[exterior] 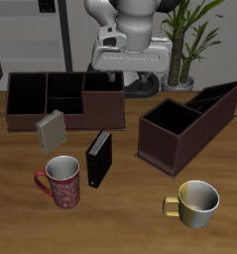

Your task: Place the black book into the back desk caddy's right compartment

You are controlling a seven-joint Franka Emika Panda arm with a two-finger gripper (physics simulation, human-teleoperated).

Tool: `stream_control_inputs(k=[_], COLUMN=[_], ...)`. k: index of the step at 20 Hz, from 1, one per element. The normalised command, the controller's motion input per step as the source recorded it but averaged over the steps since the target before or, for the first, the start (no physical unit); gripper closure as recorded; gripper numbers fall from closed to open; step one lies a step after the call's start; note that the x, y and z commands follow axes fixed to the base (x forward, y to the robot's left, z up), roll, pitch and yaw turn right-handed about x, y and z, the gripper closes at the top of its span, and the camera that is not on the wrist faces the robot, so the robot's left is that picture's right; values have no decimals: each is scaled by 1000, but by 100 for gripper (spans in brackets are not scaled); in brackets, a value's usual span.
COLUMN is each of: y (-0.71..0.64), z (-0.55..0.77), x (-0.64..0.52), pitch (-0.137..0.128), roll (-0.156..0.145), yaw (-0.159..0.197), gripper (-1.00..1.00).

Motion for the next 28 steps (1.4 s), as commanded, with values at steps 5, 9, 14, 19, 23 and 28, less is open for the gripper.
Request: stream_control_inputs(k=[5,9,14,19,23,28], y=[-50,-141,-196,-306,-355,-238], z=[85,92,45,-90,-253,-307], x=[200,376,186,145,70,23], pitch=[-26,-28,-14,-44,-58,-24], roll=[-3,-51,3,37,39,20], yaw=[11,-33,-53,-40,-105,-57], gripper=[-100,-100,-100,-100,-100,-100])
